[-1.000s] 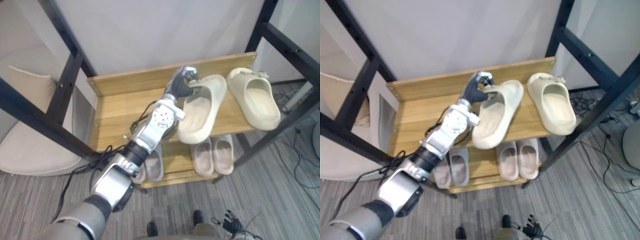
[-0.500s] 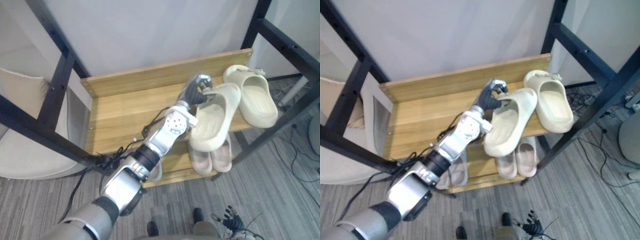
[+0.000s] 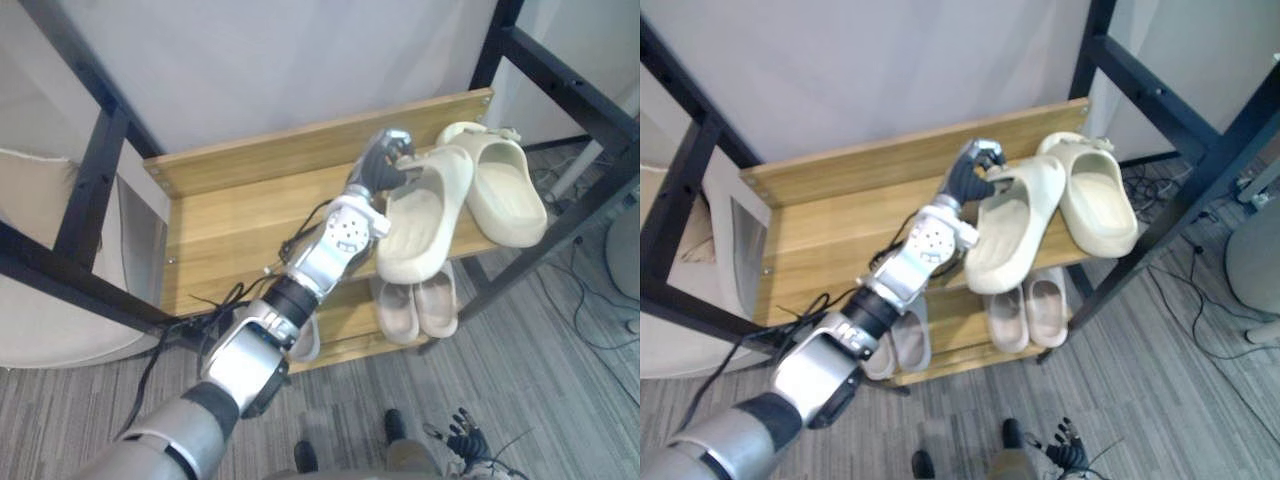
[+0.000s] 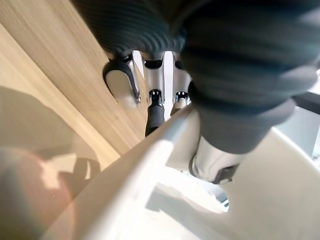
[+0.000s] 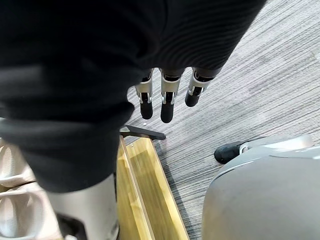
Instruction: Organize the slippers on the shoe rack
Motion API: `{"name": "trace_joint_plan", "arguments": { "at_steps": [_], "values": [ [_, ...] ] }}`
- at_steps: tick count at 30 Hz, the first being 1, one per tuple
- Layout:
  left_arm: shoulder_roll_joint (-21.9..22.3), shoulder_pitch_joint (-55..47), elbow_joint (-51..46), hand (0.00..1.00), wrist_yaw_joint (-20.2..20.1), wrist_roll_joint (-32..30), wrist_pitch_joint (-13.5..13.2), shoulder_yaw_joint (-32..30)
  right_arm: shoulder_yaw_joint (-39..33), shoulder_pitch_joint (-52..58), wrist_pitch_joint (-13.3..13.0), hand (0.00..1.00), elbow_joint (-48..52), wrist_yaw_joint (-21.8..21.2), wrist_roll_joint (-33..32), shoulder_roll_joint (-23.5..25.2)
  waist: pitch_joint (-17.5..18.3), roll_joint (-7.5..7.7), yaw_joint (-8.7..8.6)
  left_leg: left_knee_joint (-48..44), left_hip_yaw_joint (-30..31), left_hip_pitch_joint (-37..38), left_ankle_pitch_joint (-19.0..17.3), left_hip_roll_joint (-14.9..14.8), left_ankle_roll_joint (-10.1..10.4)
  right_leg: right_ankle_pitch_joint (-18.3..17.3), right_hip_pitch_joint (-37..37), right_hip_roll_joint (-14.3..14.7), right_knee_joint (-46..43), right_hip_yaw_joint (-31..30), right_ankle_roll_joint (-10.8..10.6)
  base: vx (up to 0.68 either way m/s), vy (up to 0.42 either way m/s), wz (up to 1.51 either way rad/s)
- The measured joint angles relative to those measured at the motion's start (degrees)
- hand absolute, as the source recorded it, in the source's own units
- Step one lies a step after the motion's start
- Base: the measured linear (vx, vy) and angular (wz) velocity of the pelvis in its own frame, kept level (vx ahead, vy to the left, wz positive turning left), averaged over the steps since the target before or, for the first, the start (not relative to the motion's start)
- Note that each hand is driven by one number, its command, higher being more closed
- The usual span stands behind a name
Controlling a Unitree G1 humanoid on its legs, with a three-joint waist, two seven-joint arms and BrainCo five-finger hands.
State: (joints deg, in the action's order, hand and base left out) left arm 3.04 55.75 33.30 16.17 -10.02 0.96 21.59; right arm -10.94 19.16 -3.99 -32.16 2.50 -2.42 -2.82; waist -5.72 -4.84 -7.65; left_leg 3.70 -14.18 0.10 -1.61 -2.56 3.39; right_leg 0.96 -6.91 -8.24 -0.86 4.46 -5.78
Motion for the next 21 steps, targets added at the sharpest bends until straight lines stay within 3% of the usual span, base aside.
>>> {"name": "trace_joint_plan", "arguments": {
  "at_steps": [5,6,21],
  "values": [
    [-0.1,0.2,0.0,1.00,0.5,0.0,0.0,-1.0,0.0,0.0,0.0,0.00,0.0,0.0,0.0,0.0,0.0,0.03,0.00,0.0,-0.2,0.0,0.0,0.0,0.0,0.0,0.0,0.0,0.1,-0.1,0.0,0.00,0.000,0.00],
    [0.0,0.3,0.0,0.00,0.7,0.0,0.0,-1.5,0.0,0.0,0.0,0.00,0.0,0.0,0.0,0.0,0.0,0.04,-0.01,0.0,-0.2,0.0,0.0,0.0,0.0,0.0,0.0,0.0,0.2,-0.1,0.0,0.00,0.000,0.00],
    [0.0,0.2,0.0,0.00,2.3,-1.2,1.1,-3.6,0.5,0.0,-0.1,0.00,0.0,0.0,-0.1,0.0,-0.3,0.53,0.01,0.0,-0.2,-0.1,0.0,-0.1,0.0,0.2,0.0,0.2,0.4,-0.3,0.1,0.00,0.000,0.00]
  ]
}}
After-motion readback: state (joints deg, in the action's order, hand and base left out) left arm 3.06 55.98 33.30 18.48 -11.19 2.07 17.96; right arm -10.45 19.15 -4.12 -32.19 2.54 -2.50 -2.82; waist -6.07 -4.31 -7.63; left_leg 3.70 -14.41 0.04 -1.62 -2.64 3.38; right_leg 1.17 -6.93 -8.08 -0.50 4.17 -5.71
